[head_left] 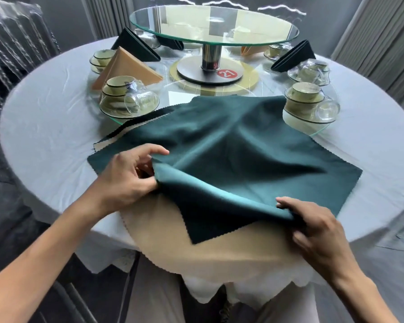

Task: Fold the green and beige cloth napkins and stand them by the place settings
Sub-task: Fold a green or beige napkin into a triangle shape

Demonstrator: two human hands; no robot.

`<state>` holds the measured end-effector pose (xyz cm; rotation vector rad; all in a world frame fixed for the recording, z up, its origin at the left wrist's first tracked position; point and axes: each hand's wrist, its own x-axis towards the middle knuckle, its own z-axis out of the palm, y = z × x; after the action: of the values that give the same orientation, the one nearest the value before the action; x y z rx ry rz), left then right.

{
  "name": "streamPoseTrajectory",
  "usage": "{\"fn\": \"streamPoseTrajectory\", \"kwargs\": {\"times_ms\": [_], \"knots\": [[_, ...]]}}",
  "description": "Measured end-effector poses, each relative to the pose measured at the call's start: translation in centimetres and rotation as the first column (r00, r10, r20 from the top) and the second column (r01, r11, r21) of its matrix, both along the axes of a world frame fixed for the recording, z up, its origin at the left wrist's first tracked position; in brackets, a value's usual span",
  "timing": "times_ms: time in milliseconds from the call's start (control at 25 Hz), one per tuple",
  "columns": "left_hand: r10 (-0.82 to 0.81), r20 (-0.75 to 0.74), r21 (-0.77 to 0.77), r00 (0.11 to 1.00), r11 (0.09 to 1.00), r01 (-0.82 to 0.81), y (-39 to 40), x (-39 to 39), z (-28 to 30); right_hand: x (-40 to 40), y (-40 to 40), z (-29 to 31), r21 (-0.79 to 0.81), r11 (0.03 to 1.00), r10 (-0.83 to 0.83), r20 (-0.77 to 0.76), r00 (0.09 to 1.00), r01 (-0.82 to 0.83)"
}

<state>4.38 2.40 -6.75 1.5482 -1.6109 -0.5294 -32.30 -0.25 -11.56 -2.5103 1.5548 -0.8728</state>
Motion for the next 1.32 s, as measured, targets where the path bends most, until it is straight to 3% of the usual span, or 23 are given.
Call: {"fn": "streamPoseTrajectory", "kwargs": {"times_ms": [120,240,320,400,520,600,640,760,840,960,1120,1160,1240,1320], "knots": [[-0.125,0.200,0.147,0.972,0.984,0.097,1.8,1.2,-2.3,-2.1,-1.2,-0.4,0.072,0.997,0.028,0.041,0.999,-0.031],[-0.113,0.310,0.122,0.944,0.989,0.079,3.5,1.8,-3.8,-1.8,-1.5,-0.4,0.085,0.993,0.084,0.028,0.996,-0.086],[-0.057,0.194,0.114,0.979,0.993,0.035,3.6,2.4,-3.4,-1.6,-1.7,-0.5,0.080,0.993,0.084,0.031,0.996,-0.086],[0.153,0.022,0.068,0.988,0.986,-0.154,1.6,3.8,-2.6,-1.3,-1.8,-0.9,0.067,0.995,0.077,0.027,0.997,-0.079],[0.402,0.136,0.114,0.906,0.902,-0.417,-4.3,8.1,-1.8,-1.1,-1.8,-1.4,0.054,0.997,0.054,0.003,0.999,-0.054],[0.386,0.351,0.292,0.853,0.820,-0.492,-7.2,10.5,-1.6,-0.9,-1.8,-1.5,0.056,0.997,0.045,0.005,0.999,-0.045],[0.372,0.390,0.335,0.842,0.795,-0.506,-8.2,11.4,-1.7,-0.9,-1.8,-1.6,0.052,0.998,0.047,0.009,0.999,-0.047],[0.304,0.196,0.367,0.932,0.859,-0.358,-9.2,12.2,-1.8,-0.9,-2.0,-1.5,0.042,0.998,0.047,0.023,0.999,-0.048],[0.290,0.127,0.298,0.949,0.901,-0.315,-8.8,12.3,-2.1,-0.9,-2.0,-1.6,0.041,0.998,0.053,0.026,0.998,-0.054],[0.463,0.225,0.077,0.857,0.868,-0.490,-8.5,12.8,-1.8,-1.1,-2.1,-1.6,0.056,0.996,0.061,0.036,0.997,-0.063],[0.506,0.393,0.164,0.768,0.783,-0.600,-7.6,13.0,-2.1,-1.5,-2.2,-1.6,0.093,0.992,0.086,0.032,0.996,-0.088],[0.517,0.442,0.111,0.733,0.779,-0.617,-7.0,12.4,-2.0,-1.7,-2.2,-1.3,0.112,0.989,0.094,0.028,0.995,-0.097],[0.474,0.436,-0.071,0.765,0.866,-0.495,-5.0,9.8,-1.3,-2.3,-2.5,-0.9,0.159,0.979,0.121,0.046,0.992,-0.127],[0.118,0.349,-0.120,0.930,0.990,-0.080,-1.6,6.6,-0.3,-3.0,-2.9,0.1,0.210,0.955,0.197,0.070,0.978,-0.207]]}}
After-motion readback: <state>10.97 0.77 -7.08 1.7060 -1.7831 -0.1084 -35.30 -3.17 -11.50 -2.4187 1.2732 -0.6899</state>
